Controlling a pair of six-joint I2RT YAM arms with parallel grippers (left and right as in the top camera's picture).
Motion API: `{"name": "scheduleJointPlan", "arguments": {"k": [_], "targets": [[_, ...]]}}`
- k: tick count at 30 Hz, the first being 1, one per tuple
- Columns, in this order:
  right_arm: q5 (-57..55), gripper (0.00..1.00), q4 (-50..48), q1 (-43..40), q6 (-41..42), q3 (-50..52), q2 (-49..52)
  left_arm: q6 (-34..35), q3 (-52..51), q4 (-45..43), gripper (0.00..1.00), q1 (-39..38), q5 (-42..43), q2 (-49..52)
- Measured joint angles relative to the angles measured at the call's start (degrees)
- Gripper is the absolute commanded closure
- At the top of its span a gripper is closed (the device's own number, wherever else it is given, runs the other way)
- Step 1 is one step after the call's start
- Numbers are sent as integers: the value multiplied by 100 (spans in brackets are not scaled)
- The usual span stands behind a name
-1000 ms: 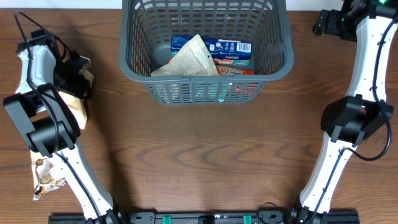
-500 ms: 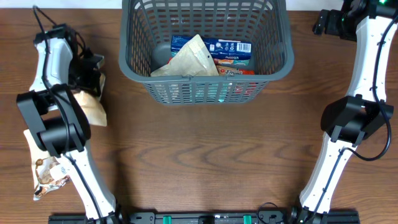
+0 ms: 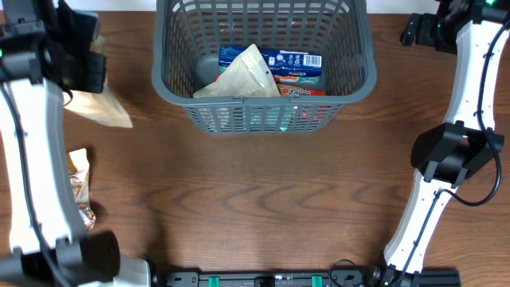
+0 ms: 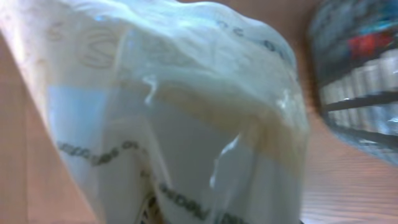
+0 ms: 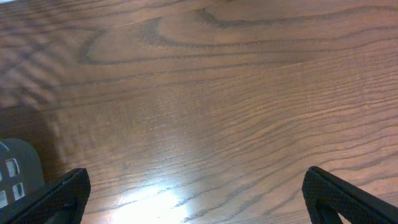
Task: Pack container
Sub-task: 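Carry the second pouch with the left gripper into the basket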
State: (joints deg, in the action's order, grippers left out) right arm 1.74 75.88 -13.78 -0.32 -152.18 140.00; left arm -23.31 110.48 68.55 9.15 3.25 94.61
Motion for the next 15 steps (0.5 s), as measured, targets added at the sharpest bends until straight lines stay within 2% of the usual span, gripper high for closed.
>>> {"name": "scheduleJointPlan", "arguments": {"k": [4, 8, 9, 11, 15], "targets": [[0, 1, 4, 0, 0, 0, 0, -184, 4, -155, 81, -837, -17, -457], [0, 1, 17, 0, 0, 0, 0, -568, 118, -420, 81, -1821, -144, -496], [0, 1, 20, 0, 0, 0, 0, -706, 144, -577, 82, -2063, -254, -487], [0, 1, 20, 0, -2, 0, 0, -1005, 219, -1043, 88, -2514, -503, -474], [0, 1, 66, 0, -13, 0, 0, -1670, 350, -2258, 89, -3213, -800, -461]]}}
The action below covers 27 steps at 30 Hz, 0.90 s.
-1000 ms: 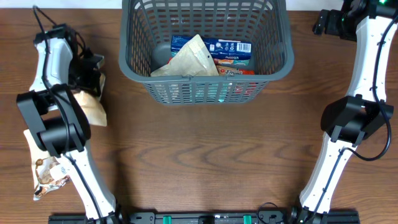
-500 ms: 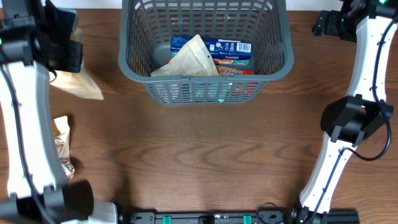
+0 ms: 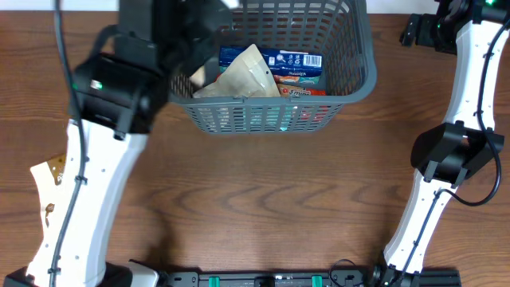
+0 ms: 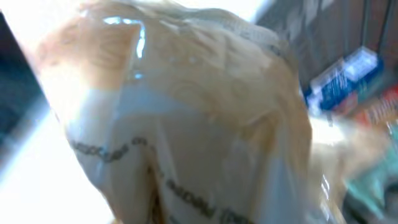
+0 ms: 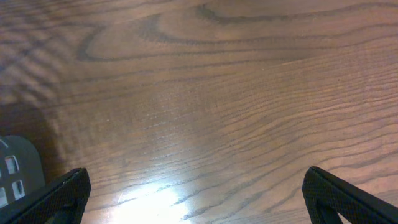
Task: Pack container
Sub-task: 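Carry the second pouch with the left gripper into the basket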
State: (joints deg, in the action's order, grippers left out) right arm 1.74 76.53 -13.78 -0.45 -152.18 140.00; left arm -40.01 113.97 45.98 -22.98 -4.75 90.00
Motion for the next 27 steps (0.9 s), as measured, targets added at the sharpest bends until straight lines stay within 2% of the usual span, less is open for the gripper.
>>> {"name": "scheduleJointPlan", "arguments": {"k": [4, 8, 17, 27], "targets": [[0, 1, 24, 0, 0, 0, 0, -568, 114, -629, 89, -299, -72, 101], [0, 1, 48, 0, -2, 0, 0, -890, 155, -608, 94, -286, -175, 450], [0, 1, 61, 0, -2, 0, 0, -1298, 153, -39, 94, -229, 140, 1917], [0, 1, 57, 0, -7, 0, 0, -1403, 151, 1029, 94, -153, 739, 2494]]}}
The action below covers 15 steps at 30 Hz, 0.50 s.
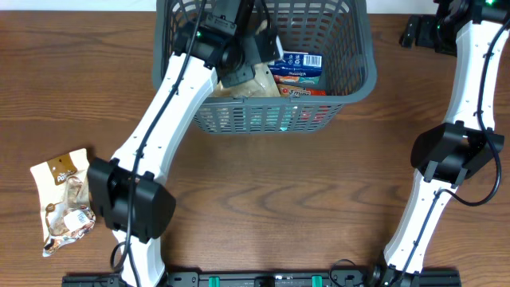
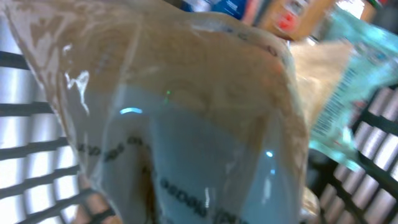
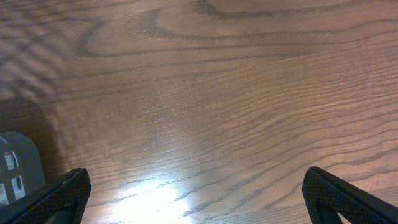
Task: Pack container
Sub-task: 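Carry the second pouch with the left gripper into the basket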
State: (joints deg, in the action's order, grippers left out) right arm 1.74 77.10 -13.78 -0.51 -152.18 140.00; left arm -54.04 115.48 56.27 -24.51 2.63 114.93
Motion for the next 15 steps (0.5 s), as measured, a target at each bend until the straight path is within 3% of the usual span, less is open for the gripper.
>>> {"name": "scheduleJointPlan", "arguments": {"k": [4, 6, 10, 13, 15], "targets": [[0, 1, 0, 0, -15, 0, 0, -2, 0, 225, 92, 13, 81, 164], [0, 1, 0, 0, -15, 0, 0, -20, 0, 302, 76, 24, 120, 177], [0, 1, 0, 0, -15, 0, 0, 4, 0, 743, 67, 87, 289, 166], [0, 1, 4, 0, -15, 0, 0, 20, 0, 896, 51, 186, 339, 166], [2, 1, 11, 0, -15, 0, 0, 46, 0, 918, 51, 267, 348, 166]]}}
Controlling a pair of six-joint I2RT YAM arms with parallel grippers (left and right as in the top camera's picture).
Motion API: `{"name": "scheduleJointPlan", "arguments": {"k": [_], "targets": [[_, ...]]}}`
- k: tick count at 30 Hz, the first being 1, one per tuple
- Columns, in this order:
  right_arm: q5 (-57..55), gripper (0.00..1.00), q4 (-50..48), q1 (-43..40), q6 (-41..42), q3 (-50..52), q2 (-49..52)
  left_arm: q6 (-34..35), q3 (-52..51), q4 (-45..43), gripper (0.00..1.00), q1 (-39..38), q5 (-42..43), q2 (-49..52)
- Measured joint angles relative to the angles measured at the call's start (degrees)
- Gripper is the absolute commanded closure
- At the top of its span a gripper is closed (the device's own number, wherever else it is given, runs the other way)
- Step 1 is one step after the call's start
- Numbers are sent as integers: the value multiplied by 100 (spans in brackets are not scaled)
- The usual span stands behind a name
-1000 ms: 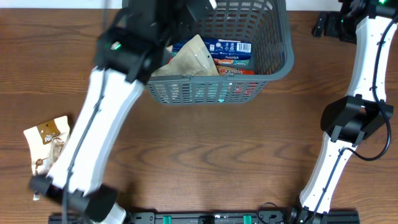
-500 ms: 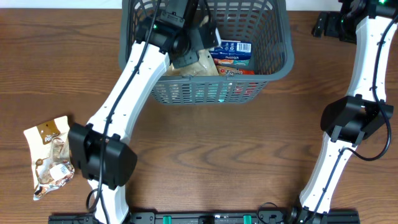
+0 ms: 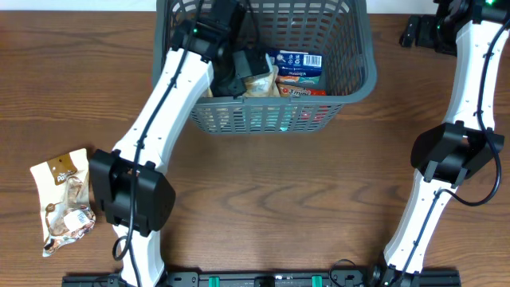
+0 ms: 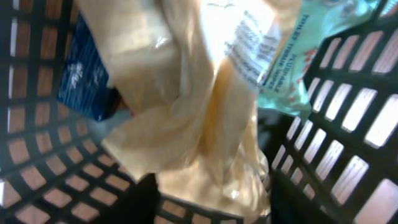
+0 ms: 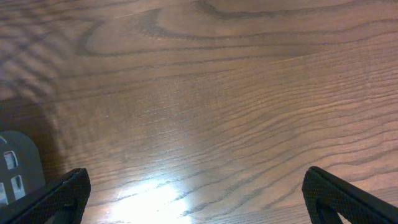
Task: Pack container
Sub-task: 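Carry the second pouch with the left gripper into the basket, then open the left gripper and pull it back out of the basket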
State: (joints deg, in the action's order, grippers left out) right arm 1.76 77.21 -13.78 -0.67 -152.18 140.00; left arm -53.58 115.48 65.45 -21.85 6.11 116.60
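Note:
The grey mesh basket [image 3: 263, 119] stands at the far middle of the table. Inside it lie a beige pouch [image 4: 186, 106], a blue box [image 3: 296, 59], a second blue pack [image 4: 84, 81] and a teal packet [image 4: 292, 62]. My left gripper [image 4: 214, 199] is down inside the basket's left part, open, its dark fingers [image 4: 148, 198] wide apart just above the beige pouch, which rests against the basket's wall. My right gripper [image 5: 199, 199] hangs open over bare wood at the far right, nothing between its fingers.
A crumpled snack packet [image 3: 62, 199] lies on the table at the near left. The left arm [image 3: 159, 119] reaches across the basket's front-left rim. The right arm [image 3: 450, 151] stands along the right edge.
The left gripper has opened and let go of the beige pouch, which now lies in the basket below the fingers. The right arm has not moved.
The left gripper first held the beige pouch above the table's far left. Then it was at the basket's left rim with the pouch. Then it held the pouch down inside the basket, and now the pouch lies there, let go.

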Motion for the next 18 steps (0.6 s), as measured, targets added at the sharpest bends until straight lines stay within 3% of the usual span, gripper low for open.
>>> {"name": "scheduleJointPlan", "arguments": {"k": [5, 8, 12, 16, 18], "targets": [[-2, 1, 15, 0, 0, 0, 0, 22, 0, -420, 51, 103, -96, -13], [0, 1, 24, 0, 0, 0, 0, 28, 0, -1045, 41, 98, -411, -70], [-2, 1, 68, 0, 0, 0, 0, 37, -4, -1996, 36, 151, -828, -372], [-2, 1, 114, 0, 0, 0, 0, 105, -4, -2332, 34, 341, -1128, -807], [-2, 1, 133, 0, 0, 0, 0, 251, -2, -2361, 24, 474, -1386, -1029]]}}
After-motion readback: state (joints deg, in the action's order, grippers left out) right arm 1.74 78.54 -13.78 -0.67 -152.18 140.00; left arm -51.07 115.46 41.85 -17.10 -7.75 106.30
